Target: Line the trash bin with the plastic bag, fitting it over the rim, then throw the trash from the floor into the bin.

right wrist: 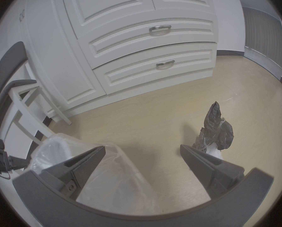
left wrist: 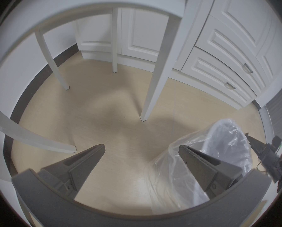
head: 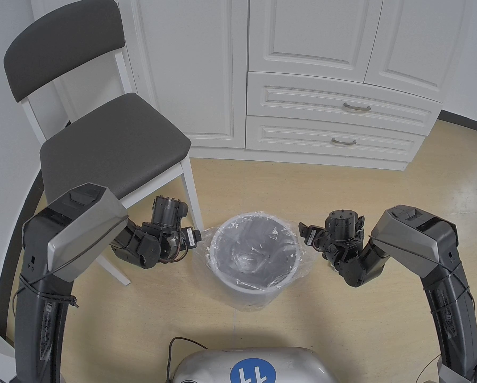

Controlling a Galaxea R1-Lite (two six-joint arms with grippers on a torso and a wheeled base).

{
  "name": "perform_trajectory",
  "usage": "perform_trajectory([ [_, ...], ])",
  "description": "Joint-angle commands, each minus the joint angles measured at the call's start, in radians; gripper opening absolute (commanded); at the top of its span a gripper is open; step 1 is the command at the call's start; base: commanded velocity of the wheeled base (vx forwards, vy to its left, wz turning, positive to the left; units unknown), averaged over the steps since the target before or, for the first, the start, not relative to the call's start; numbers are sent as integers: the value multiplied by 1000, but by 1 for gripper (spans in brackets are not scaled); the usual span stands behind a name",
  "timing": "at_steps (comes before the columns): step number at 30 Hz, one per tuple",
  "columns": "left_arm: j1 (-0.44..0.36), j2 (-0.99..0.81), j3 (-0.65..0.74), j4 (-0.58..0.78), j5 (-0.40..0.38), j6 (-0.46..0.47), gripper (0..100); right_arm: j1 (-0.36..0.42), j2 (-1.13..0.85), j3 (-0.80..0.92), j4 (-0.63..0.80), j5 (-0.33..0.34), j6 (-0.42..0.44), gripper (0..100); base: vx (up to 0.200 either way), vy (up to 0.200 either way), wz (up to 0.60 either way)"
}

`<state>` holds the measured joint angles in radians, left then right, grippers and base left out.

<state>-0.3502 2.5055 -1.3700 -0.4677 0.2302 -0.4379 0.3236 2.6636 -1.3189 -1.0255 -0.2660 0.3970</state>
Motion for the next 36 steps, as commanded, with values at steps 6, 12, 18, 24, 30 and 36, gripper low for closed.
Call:
perform_trajectory([
  [6, -69, -175, 152, -6, -20, 42, 100, 5, -126, 144, -8, 25, -138, 100, 0, 0, 0],
  [12, -153, -212, 220, -5, -71, 39, 100, -8, -156, 231, -7, 27, -271, 100, 0, 0, 0],
  [18, -245, -185, 223, 9, -63, 28, 100, -6, -182, 308, 18, 27, -359, 100, 0, 0, 0],
  [24, -259, -111, 180, 9, -14, 27, 100, 5, -185, 331, 18, 27, -380, 100, 0, 0, 0],
  [30, -260, -86, 164, 11, -3, 25, 100, 6, -180, 331, 18, 25, -380, 100, 0, 0, 0],
  [36, -268, -79, 167, 21, 9, 30, 100, 9, -180, 339, 18, 22, -382, 100, 0, 0, 0],
])
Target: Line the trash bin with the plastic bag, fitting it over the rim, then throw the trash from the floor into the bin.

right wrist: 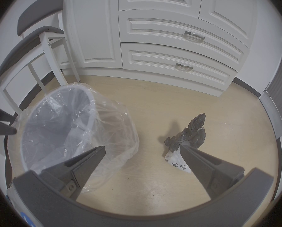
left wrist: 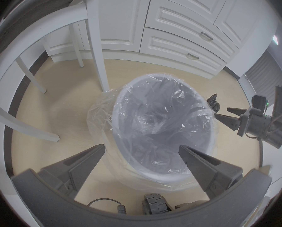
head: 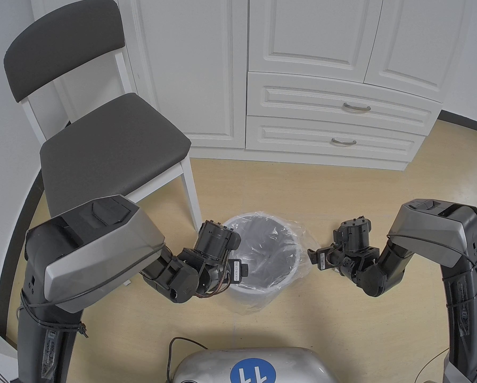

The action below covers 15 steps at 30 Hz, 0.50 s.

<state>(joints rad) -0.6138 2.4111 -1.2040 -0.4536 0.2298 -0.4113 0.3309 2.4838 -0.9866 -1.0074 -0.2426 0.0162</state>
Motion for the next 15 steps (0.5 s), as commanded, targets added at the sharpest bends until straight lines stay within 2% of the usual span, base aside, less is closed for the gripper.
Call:
perform_trajectory([
  [1, -7, 16, 3, 16, 17, 6, 100, 2, -2, 6, 0, -1, -1, 100, 0, 0, 0],
  [6, -17, 14, 15, 73, 43, 37, 100, 2, -2, 6, 0, 0, -1, 100, 0, 0, 0],
  [7, -17, 16, 35, 89, 52, 71, 100, 2, -2, 11, 0, -1, -2, 100, 0, 0, 0],
  [15, -6, 19, 73, 89, 52, 132, 100, 2, 0, 14, 0, -1, -10, 100, 0, 0, 0],
])
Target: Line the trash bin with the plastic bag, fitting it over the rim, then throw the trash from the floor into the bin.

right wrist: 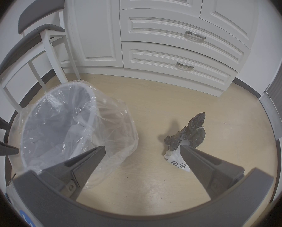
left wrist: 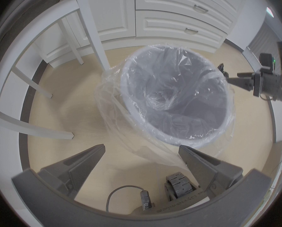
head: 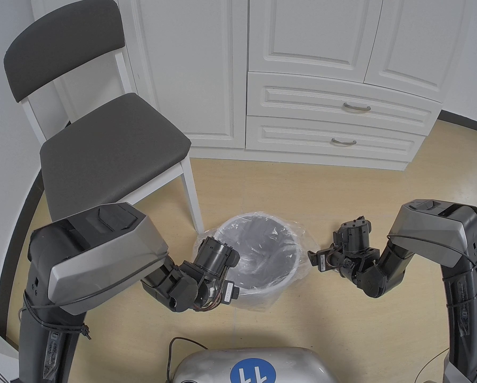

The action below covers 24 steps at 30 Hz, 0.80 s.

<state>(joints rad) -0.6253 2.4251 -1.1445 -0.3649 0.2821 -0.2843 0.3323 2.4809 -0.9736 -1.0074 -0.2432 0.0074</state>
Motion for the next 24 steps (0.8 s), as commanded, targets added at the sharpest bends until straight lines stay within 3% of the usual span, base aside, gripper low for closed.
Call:
perform_trajectory([
  [1, 12, 6, 17, 0, 0, 14, 100, 1, 3, 1, 0, 1, 0, 100, 0, 0, 0],
  [9, 47, 5, 34, 1, 0, 51, 100, 1, 3, 1, 0, -1, 0, 100, 0, 0, 0],
  [19, 185, 5, 23, -3, -9, 109, 100, 7, 9, 1, 1, -1, 0, 100, 0, 0, 0],
  [24, 214, 19, 0, -9, -24, 108, 100, 11, 15, 3, 1, 1, 0, 100, 0, 0, 0],
])
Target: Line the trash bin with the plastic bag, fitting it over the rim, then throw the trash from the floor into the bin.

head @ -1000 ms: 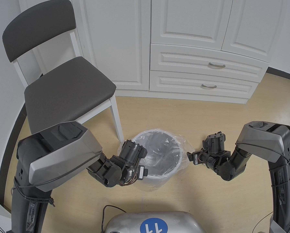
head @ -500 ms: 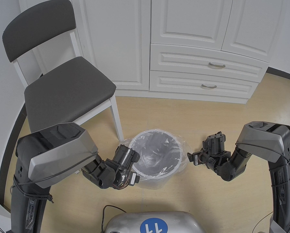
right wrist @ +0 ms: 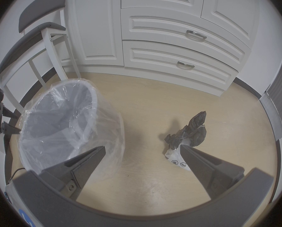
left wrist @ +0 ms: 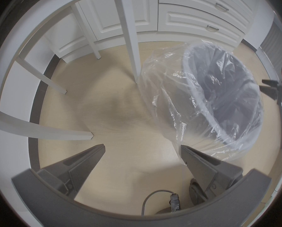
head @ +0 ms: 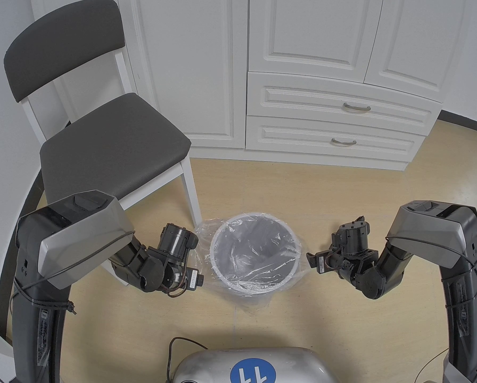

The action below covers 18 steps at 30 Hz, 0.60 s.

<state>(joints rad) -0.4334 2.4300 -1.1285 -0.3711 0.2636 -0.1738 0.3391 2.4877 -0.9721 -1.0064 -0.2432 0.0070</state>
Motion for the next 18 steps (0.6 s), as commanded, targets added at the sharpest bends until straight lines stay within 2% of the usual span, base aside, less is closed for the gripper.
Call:
perform_trajectory([
  [1, 24, 15, -20, -5, -14, -6, 100, 8, 8, 1, 0, 1, 1, 100, 0, 0, 0],
  [5, 35, 38, -43, -35, -38, -24, 100, 15, 13, 9, 0, 1, 1, 100, 0, 0, 0],
  [11, 36, 96, -123, -46, -44, -108, 100, 21, 14, 10, 0, -1, 1, 100, 0, 0, 0],
  [18, 30, 119, -135, -15, -89, -116, 100, 27, 31, 10, 2, -1, -1, 100, 0, 0, 0],
])
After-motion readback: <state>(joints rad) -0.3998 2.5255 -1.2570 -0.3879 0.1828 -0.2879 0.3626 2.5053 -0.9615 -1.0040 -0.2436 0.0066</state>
